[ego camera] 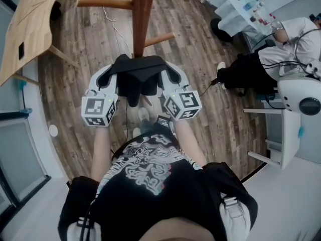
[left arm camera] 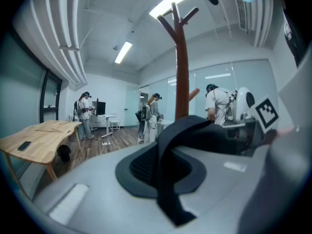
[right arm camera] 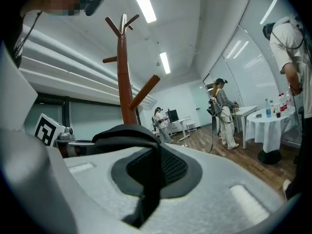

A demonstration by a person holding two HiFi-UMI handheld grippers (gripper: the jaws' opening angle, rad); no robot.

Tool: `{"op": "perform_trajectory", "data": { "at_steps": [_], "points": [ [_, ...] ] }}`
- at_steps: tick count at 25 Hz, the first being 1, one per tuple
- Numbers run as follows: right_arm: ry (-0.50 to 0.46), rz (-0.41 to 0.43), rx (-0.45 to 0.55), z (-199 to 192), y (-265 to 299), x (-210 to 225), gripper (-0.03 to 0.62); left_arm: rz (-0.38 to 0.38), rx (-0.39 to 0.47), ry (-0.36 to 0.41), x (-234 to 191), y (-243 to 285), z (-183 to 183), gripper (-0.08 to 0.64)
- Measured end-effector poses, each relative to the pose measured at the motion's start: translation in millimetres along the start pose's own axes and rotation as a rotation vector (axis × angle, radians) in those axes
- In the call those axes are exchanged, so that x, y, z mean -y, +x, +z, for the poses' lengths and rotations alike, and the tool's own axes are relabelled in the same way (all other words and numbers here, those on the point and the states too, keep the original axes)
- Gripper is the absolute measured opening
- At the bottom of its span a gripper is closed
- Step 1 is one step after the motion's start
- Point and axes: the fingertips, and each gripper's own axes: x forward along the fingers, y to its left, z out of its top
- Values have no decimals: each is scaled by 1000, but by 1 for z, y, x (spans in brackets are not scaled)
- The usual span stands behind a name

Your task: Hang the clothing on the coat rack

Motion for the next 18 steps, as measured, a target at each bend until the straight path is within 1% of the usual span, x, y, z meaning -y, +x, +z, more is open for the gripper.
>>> {"op": "perform_trajectory", "data": {
  "at_steps": [4, 18],
  "points": [
    [19, 2, -19, -8, 0, 2, 9, -10, -20, 7, 3, 5, -8, 5],
    [50, 36, -79, -35, 7, 2, 9, -44, -60, -17, 10, 18, -30, 5]
  ]
}}
